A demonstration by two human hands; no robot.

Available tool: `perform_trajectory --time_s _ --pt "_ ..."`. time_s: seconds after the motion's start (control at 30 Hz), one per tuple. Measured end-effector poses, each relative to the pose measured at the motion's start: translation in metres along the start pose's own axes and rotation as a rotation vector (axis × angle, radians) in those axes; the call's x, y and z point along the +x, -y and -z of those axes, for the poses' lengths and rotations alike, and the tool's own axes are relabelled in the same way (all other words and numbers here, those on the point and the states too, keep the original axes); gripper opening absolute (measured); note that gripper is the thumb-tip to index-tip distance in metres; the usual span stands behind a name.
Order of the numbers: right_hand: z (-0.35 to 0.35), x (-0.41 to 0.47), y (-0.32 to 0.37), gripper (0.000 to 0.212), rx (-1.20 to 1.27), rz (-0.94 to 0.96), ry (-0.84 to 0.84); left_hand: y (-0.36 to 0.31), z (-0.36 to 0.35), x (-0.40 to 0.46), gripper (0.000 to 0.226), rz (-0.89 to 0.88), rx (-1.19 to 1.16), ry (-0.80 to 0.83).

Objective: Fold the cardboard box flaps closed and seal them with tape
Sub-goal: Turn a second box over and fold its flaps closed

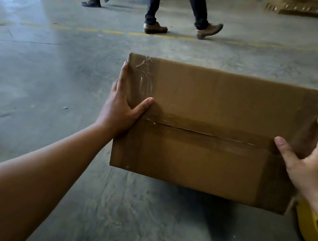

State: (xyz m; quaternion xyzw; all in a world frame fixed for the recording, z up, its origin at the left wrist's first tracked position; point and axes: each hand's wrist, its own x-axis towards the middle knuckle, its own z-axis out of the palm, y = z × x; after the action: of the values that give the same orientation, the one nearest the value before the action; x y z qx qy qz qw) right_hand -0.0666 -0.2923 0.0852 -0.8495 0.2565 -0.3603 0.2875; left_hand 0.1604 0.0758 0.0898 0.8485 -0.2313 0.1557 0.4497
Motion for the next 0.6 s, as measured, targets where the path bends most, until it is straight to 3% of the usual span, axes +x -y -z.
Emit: perform_trajectory --time_s 0.13,0.27,0.4,0.53,0.6 --pt "-0.002 0.011 -0.005 0.079 0.035 0.034 -0.072 0.003 -0.001 0.000 0.104 0.031 -0.033 -0.039" --pt "0.002 0.035 -0.018 0.090 0.089 -0.015 -0.099 0.004 0.006 0.009 0.099 0.065 -0.071 -0.091" --pt "0.009 0.039 0.004 0.089 0.106 0.027 -0.036 -0.008 0.010 0.021 0.092 0.042 -0.065 -0.103" --pt "-0.005 0.031 0.009 0.069 0.051 0.028 -0.021 -0.007 0.011 0.022 0.086 0.027 -0.044 -0.088" --pt "-0.003 0.033 -0.005 0.086 0.026 -0.029 0.006 -0.003 0.010 0.021 0.086 0.019 -0.059 -0.062"
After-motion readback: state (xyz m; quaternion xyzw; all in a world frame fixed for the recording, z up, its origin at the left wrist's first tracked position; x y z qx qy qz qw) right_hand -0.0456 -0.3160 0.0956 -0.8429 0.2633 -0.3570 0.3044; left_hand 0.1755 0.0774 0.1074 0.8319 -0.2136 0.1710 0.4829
